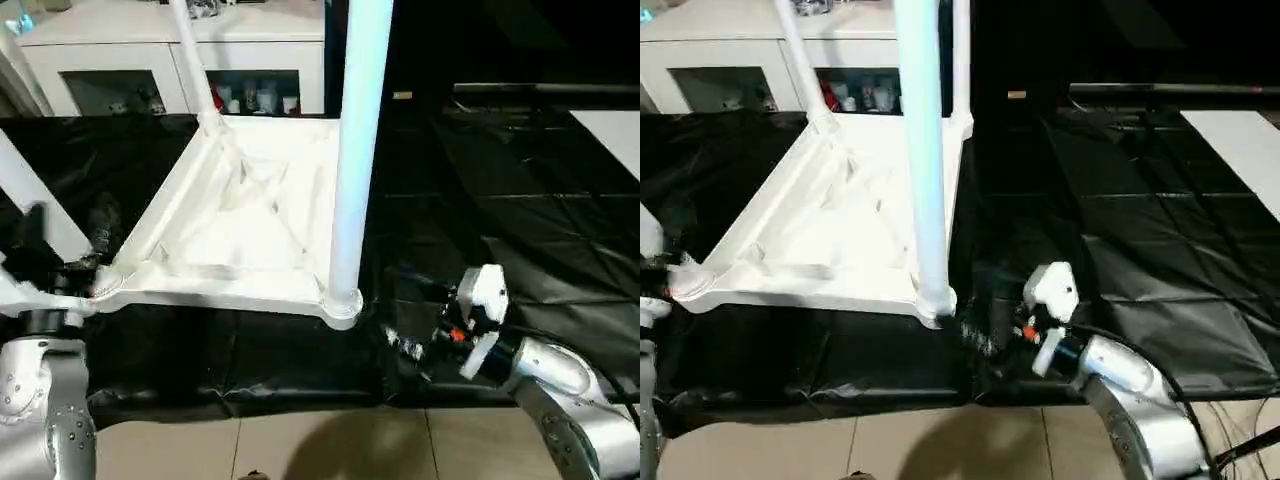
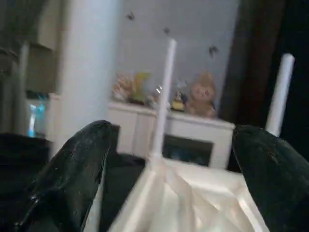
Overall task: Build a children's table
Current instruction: Flip table
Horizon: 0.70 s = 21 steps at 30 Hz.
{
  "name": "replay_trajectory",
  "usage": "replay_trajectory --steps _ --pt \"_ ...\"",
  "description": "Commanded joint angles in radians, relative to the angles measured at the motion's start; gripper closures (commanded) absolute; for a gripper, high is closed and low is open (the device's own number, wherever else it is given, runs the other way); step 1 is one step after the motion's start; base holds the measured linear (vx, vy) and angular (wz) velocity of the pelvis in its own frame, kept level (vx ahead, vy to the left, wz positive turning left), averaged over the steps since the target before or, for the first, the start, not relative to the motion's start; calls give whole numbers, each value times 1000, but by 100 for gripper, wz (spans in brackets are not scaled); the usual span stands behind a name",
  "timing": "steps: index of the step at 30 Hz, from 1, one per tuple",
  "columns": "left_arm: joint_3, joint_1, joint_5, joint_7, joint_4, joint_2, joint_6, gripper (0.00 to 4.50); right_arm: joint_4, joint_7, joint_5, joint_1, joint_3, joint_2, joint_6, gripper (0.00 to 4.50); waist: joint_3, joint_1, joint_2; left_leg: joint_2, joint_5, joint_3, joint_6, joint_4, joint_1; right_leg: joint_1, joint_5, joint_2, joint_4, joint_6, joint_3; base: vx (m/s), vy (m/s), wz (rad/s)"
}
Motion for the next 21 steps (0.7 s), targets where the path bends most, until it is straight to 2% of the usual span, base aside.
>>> replay_trajectory --steps 1,3,4,5,6,8,9,10,11,12,13,15,18,20,21 --pt "15 -9 -2 15 -11 2 -22 4 -8 14 13 -14 -5 -2 8 0 -43 3 -5 47 -211 -12 44 -81 7 35 -131 -73 -91 -143 45 0 0 0" --pt "42 -23 6 41 -3 13 -53 4 1 31 24 -29 -7 -9 14 0 -44 2 -14 49 -226 -13 37 -84 9 35 -141 -72 -92 -140 44 0 0 0" --pt "45 -26 6 42 1 17 -52 4 3 34 24 -32 -6 -9 13 0 -43 1 -11 49 -229 -14 32 -85 10 33 -137 -71 -91 -141 43 0 0 0" --pt "42 -30 13 36 12 27 -47 4 8 31 20 -38 -4 -7 11 0 -42 -1 -18 49 -231 -14 31 -86 9 33 -137 -70 -92 -138 43 0 0 0" --pt "41 -36 14 31 22 33 -44 4 12 29 18 -42 -4 -4 9 0 -42 -1 -18 48 -235 -14 27 -86 11 32 -141 -70 -91 -136 43 0 0 0" --pt "29 -85 3 2 98 70 -15 4 28 18 13 -58 -1 10 3 0 -41 -1 -25 47 -238 -12 24 -86 13 30 -152 -70 -92 -131 45 0 0 0" --pt "27 -106 5 -5 128 82 -18 4 34 14 9 -62 2 15 1 0 -43 3 -20 44 -244 -10 18 -84 18 24 -168 -69 -93 -128 46 0 0 0" --pt "27 -113 6 -6 137 85 -20 4 35 13 8 -64 2 16 0 0 -44 3 -20 45 -244 -12 12 -85 19 25 -160 -69 -93 -128 46 0 0 0" --pt "29 -131 6 -7 159 92 -23 4 40 11 4 -67 5 18 -2 0 -44 3 -21 46 -238 -13 9 -86 18 27 -147 -70 -90 -130 46 0 0 0" --pt "38 -160 8 10 194 102 -24 4 42 8 -2 -70 7 22 -5 0 -46 5 -16 48 -228 -15 3 -87 17 29 -115 -71 -86 -135 45 0 0 0" --pt "41 -171 7 15 208 107 -21 4 41 7 -3 -70 8 24 -5 0 -47 5 -18 47 -222 -14 2 -85 18 29 -95 -69 -85 -137 44 0 0 0" --pt "55 -223 -1 31 275 133 -11 4 34 1 -6 -69 12 33 -5 0 -50 4 -12 42 -211 -14 -1 -83 17 33 -40 -68 -81 -141 43 0 0 0" --pt "63 -263 -20 22 328 157 13 4 28 -9 -10 -62 14 42 -7 0 -52 3 -13 45 -188 -15 -1 -81 15 38 11 -71 -74 -161 42 0 0 0" --pt "61 -285 -33 3 360 176 44 4 28 -14 -13 -58 15 46 -8 0 -53 2 -10 40 -184 -13 -1 -79 15 38 15 -71 -73 -166 42 0 0 0" --pt "52 -300 -36 -18 380 195 62 4 26 -19 -17 -54 17 48 -9 0 -53 2 -4 42 -186 -15 -3 -80 16 38 13 -71 -71 -169 41 0 0 0"
